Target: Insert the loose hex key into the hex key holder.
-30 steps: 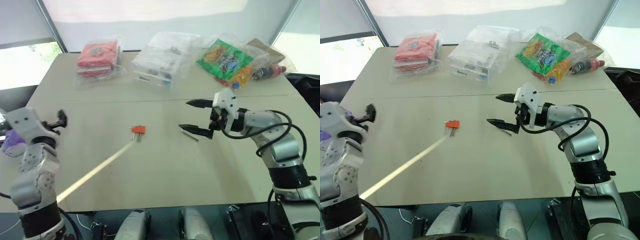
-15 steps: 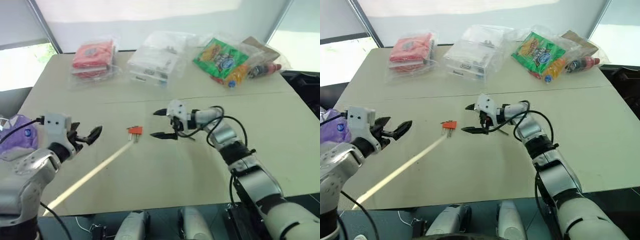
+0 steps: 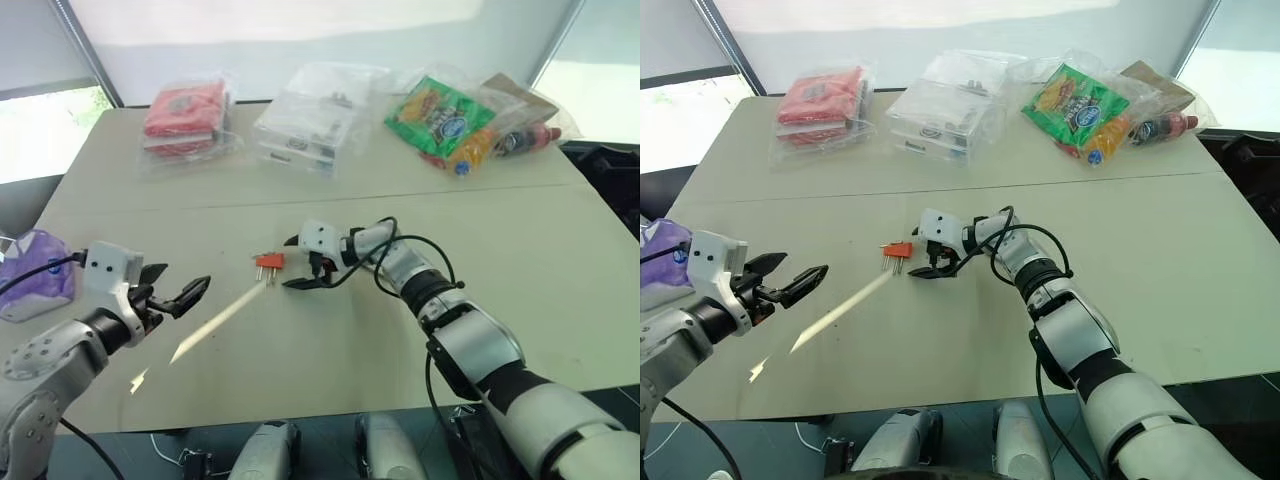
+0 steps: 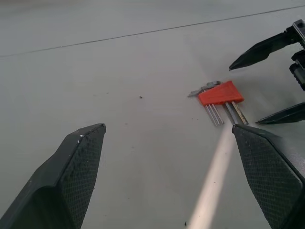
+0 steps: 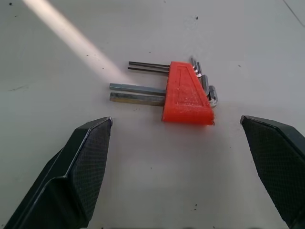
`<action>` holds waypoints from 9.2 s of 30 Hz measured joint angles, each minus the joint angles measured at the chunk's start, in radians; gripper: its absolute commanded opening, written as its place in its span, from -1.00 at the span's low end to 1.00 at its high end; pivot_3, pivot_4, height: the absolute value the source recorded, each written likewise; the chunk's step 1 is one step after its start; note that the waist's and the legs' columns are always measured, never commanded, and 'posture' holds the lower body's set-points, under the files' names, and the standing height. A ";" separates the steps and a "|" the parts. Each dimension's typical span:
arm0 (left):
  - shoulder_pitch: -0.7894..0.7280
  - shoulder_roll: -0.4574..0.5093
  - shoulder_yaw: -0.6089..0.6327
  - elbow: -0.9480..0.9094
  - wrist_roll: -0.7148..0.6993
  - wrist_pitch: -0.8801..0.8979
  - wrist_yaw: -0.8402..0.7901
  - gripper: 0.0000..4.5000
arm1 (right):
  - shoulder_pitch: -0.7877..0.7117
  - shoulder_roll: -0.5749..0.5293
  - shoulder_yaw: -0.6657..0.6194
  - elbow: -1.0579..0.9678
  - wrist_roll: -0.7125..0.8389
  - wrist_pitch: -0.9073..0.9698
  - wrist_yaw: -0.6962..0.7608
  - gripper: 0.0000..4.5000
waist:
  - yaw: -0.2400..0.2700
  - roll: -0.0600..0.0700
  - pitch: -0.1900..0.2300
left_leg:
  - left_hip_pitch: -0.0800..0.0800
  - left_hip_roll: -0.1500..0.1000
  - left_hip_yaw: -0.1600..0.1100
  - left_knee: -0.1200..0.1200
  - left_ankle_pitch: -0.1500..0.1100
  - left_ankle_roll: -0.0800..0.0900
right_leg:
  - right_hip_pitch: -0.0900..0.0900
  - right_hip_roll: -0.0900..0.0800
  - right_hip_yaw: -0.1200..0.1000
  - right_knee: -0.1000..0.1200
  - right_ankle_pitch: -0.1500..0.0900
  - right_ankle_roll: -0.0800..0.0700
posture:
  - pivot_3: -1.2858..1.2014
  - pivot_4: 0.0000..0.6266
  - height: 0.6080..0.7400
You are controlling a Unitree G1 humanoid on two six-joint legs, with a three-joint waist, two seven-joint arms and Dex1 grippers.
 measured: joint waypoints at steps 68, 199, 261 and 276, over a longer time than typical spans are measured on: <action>-0.717 0.014 -0.332 0.436 -0.144 -0.065 -0.473 1.00 | 0.066 -0.402 -0.043 -0.606 -0.335 -0.802 -0.654 -0.56 | -0.037 0.000 0.000 | -0.001 0.000 0.001 -0.001 0.000 -0.001 | -0.003 0.001 0.000 0.002 0.000 0.000 | 0.03 -0.52 1.00; -0.751 -0.204 -0.441 0.434 0.104 -0.253 -0.287 -1.00 | 0.298 0.242 -0.397 -1.040 0.611 0.387 -0.555 -0.95 | -0.013 0.001 0.000 | -0.002 0.000 0.001 0.002 0.000 -0.001 | -0.003 0.000 -0.001 0.003 0.000 0.000 | 0.03 -0.52 1.00; -0.787 -0.218 -0.429 0.471 0.118 -0.266 -0.286 -1.00 | 0.604 -0.100 -0.383 -1.338 0.693 0.595 -0.427 0.82 | -0.009 0.000 0.000 | -0.002 -0.001 0.001 0.002 0.000 -0.001 | -0.003 -0.001 0.000 0.002 0.000 0.000 | 0.03 -0.52 1.00; -0.818 -0.647 -0.452 0.854 0.117 -0.205 -0.117 -1.00 | 0.774 -0.328 -0.548 -1.402 0.779 0.742 -0.387 0.82 | 0.012 0.000 0.000 | -0.001 -0.001 0.002 0.004 -0.001 0.000 | 0.000 0.000 0.000 0.002 0.000 0.000 | 0.03 -0.52 1.00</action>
